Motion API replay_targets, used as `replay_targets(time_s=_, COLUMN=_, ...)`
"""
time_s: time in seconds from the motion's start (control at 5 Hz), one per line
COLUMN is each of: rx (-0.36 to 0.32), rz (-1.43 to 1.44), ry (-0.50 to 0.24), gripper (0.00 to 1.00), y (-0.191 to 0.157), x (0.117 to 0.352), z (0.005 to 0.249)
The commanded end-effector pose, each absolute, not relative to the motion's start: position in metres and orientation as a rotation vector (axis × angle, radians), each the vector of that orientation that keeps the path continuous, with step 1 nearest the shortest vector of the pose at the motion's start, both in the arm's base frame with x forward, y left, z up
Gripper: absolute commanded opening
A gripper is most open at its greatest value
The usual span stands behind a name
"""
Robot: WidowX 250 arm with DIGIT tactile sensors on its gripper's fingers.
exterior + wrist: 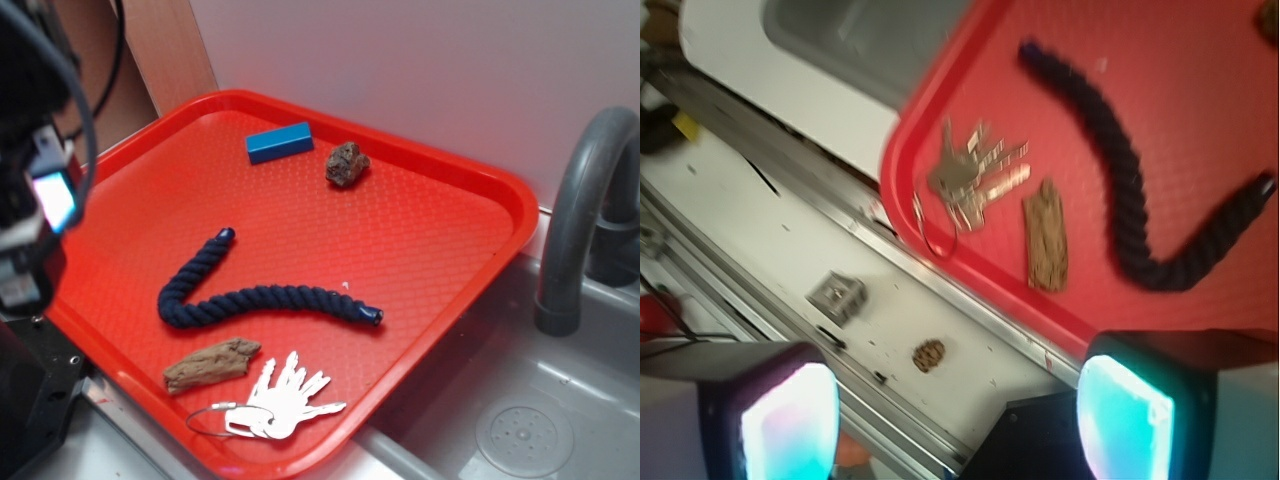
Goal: Grab the silver keys.
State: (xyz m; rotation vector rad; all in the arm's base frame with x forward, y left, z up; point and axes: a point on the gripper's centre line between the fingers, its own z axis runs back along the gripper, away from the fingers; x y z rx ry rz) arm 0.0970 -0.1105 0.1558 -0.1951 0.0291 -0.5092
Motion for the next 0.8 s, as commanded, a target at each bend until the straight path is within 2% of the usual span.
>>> replay_targets(time_s=0.0, rx=-0.182, rz=-0.496, ry=-0.047, gripper=1.00, y=-0.115, x=0.093, z=0.114)
replay_targets(time_s=0.2, rx=-0.309, rz=-0.578, ry=-0.074, gripper=1.00, y=-0.136, x=0.095, z=0.118)
replay_targets(time_s=0.4, rx=-0.303, rz=-0.647, ry=-0.107, gripper=1.00, y=-0.165, x=0.087, z=0.123)
replay_targets(time_s=0.6, rx=-0.234, rz=-0.659, ry=-0.099, gripper=1.00, y=-0.183, x=0.095, z=0.106)
